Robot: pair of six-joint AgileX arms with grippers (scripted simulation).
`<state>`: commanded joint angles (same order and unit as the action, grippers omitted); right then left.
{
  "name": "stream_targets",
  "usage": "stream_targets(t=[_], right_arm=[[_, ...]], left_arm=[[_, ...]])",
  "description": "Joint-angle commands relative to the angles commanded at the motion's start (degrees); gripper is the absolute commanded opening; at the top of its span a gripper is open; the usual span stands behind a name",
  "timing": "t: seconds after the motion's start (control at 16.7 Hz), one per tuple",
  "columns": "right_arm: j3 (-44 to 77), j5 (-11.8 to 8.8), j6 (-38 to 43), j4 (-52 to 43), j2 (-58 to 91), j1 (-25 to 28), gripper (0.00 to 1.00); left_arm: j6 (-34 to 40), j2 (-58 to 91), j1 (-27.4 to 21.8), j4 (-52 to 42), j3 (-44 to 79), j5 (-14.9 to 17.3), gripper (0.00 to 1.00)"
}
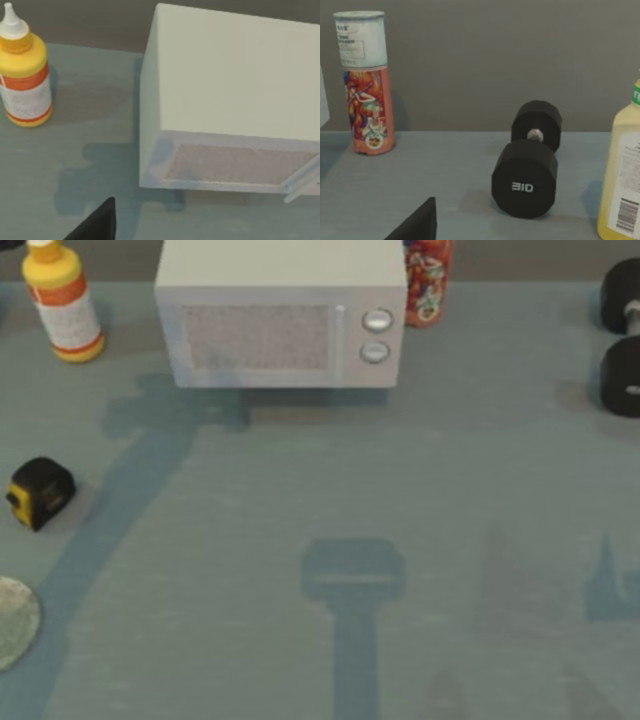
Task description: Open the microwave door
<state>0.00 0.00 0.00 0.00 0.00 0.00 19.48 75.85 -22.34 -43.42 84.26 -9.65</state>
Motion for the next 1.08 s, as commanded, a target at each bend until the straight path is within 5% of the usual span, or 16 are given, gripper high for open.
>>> stream_targets(t=[0.6,1.08], right_arm=[[0.00,0.00,0.00,0.00,0.00,0.00,1.00],[0.00,0.00,0.00,0.00,0.00,0.00,1.00]], left_arm=[[12.15,48.38,-12.95,-27.66,51.55,-6.85,1.00],[15.22,60.25,-15.99,-34.39,64.27,-8.62,1.00]])
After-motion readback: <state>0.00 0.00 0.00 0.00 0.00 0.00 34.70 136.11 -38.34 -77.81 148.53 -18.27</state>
